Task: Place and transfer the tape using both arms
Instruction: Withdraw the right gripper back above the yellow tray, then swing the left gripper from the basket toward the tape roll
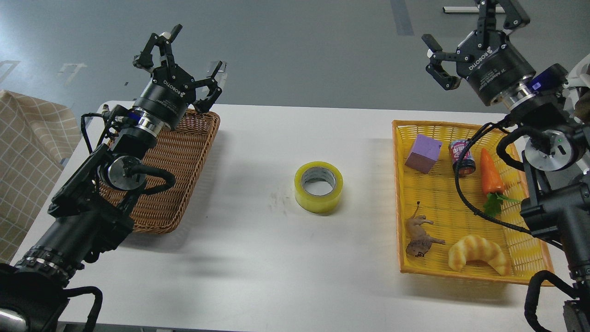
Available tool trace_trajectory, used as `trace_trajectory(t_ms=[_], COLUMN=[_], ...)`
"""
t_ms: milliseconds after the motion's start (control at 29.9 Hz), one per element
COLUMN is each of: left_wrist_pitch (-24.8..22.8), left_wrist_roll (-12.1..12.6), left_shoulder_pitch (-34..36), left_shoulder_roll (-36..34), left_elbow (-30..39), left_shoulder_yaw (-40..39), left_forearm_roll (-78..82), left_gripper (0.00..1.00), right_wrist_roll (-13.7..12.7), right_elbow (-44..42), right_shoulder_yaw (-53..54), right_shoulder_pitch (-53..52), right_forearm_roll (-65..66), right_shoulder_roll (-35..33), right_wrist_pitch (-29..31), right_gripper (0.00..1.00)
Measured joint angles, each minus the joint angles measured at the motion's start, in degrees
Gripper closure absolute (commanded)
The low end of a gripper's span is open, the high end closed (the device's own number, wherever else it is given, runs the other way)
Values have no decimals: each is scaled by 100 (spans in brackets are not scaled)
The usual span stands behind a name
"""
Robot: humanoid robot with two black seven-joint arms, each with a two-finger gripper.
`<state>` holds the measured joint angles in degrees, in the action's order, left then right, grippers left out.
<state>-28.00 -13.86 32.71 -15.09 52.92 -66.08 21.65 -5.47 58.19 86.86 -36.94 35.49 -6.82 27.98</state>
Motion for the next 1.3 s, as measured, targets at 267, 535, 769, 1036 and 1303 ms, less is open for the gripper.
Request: trace_trajectory(t_ms=[267,535,769,1036,1303], left_wrist_pitch=[0,0,224,760,870], left_wrist_roll=[15,47,48,34,50], left_shoulder_pitch=[137,388,542,711,877], left_shoulder_roll=[-8,-17,-355,-756,-777], left_elbow=[8,196,583,1191,1220], left_shoulder_yaw=[7,44,842,1634,1987], left_forearm_roll=[976,2324,2630,3334,4379], left_gripper=[2,2,2,2,2], right_wrist_roll=[12,12,12,12,12], right_elbow=[-81,-33,-34,-33,-33], right_shoulder_yaw=[235,313,608,757,762], right_shoulder_pitch=[415,638,853,1103,1175], right_forearm_roll=[-815,-1326,-1344,-1481,-1579], right_shoulder_roll=[105,99,100,101,102], right_wrist_pitch=[0,2,2,2,2], right_gripper=[0,0,0,0,0])
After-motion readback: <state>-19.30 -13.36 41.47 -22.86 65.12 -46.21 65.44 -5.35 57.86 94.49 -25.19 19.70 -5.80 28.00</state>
